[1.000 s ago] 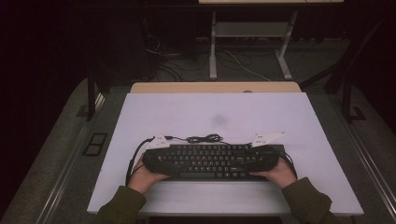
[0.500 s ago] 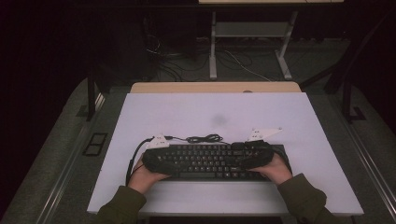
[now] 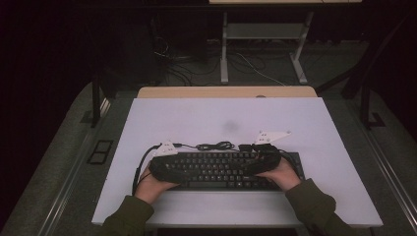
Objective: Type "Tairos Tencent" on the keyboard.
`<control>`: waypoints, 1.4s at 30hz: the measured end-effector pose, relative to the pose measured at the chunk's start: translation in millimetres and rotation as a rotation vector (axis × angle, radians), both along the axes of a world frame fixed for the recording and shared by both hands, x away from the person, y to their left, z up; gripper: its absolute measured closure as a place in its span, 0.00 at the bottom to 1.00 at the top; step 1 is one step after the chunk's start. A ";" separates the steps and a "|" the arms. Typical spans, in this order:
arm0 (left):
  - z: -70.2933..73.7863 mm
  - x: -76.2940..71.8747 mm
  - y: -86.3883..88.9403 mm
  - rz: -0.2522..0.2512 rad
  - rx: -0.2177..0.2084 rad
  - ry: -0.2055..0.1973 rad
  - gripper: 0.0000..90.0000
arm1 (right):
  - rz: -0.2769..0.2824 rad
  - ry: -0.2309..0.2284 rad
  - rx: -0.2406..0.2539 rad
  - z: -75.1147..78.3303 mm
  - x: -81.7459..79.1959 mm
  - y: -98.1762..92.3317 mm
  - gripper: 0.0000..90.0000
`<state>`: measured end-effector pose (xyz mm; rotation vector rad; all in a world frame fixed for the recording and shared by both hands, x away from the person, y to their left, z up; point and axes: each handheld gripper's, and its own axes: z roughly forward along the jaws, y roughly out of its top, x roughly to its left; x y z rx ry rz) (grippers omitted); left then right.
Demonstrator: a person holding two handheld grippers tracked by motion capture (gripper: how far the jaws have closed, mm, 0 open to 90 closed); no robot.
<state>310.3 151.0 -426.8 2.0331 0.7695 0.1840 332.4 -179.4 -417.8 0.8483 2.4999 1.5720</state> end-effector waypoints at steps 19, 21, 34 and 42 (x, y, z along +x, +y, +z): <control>0.0 5.1 -0.2 0.000 -0.022 -0.005 0.40 | 0.020 0.005 0.000 -4.0 10.2 23.0 0.22; -0.4 6.4 -0.6 -0.006 -0.023 -0.002 0.45 | 0.025 0.002 -0.002 -5.3 10.3 23.6 0.22; -0.2 11.1 -0.1 0.015 -0.003 0.009 0.79 | 0.027 0.009 -0.008 -8.2 10.2 26.5 0.22; -2.0 14.9 0.7 0.013 0.016 0.031 0.95 | 0.031 0.010 -0.009 -9.2 9.9 27.4 0.22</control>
